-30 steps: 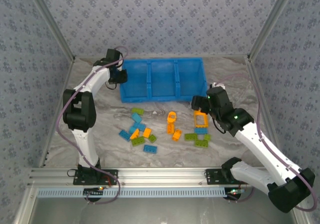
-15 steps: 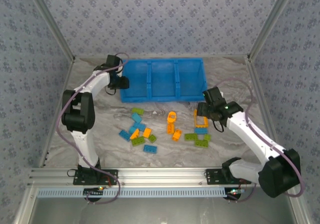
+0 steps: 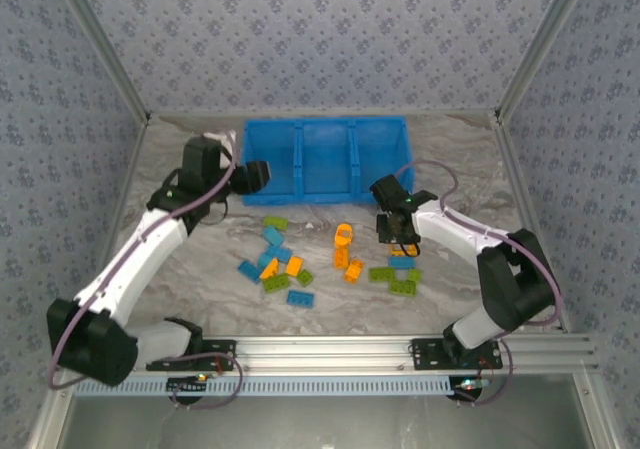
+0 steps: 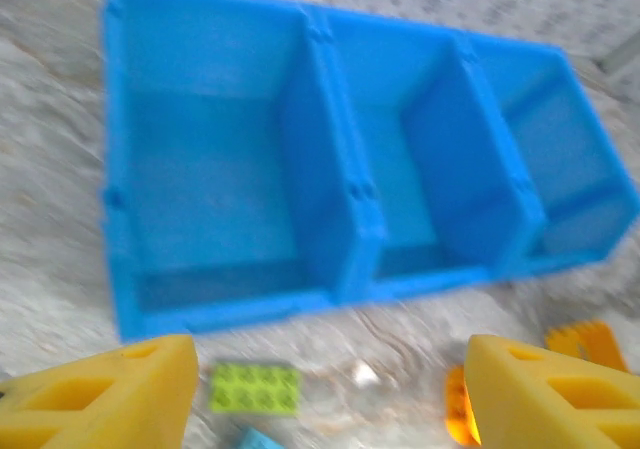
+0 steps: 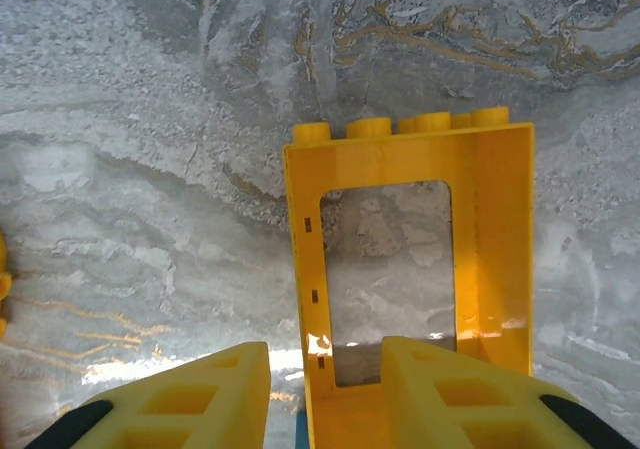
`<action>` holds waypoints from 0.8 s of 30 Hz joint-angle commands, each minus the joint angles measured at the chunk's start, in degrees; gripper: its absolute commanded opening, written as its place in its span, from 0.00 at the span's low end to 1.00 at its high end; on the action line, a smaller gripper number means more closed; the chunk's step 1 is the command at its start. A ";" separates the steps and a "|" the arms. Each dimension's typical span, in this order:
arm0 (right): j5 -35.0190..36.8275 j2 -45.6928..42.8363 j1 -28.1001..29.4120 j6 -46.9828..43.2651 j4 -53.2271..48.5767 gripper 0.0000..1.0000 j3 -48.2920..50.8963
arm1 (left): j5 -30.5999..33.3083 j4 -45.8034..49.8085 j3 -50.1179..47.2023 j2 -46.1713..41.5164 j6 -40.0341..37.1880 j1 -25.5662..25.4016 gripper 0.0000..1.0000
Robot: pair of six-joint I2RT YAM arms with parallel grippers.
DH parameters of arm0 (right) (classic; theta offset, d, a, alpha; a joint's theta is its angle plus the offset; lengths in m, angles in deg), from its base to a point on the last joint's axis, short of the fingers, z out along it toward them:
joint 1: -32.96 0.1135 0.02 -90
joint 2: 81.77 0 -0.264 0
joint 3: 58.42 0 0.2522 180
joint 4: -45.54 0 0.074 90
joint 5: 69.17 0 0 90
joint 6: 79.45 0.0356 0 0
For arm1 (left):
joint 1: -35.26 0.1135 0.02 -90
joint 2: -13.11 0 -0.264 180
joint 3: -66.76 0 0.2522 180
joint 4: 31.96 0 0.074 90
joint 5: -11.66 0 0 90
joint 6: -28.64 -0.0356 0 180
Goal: Sort the legos into containers by color
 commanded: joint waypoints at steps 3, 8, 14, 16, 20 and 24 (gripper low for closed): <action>0.47 2.88 0.26 0.92 0.18 0.30 -2.08 | -1.50 -3.10 -8.38 -10.04 9.38 -3.35 0.72; 0.53 5.46 0.53 1.00 0.46 0.18 -3.21 | -2.48 -1.27 -12.28 -17.30 13.46 -5.80 0.74; 1.24 6.97 0.61 1.51 0.21 0.17 -3.51 | -9.31 2.21 -13.00 -18.53 9.72 -11.65 0.74; 1.32 7.26 0.69 1.65 0.28 0.15 -3.45 | -9.73 2.94 -13.42 -18.84 8.30 -14.00 0.74; 4.29 6.05 2.03 1.58 -1.03 0.00 -4.16 | -8.73 2.69 -13.65 -19.12 7.96 -16.61 0.73; 9.59 1.07 5.08 1.78 -7.08 0.00 -8.46 | -5.54 2.51 -12.47 -19.66 8.03 -18.47 0.72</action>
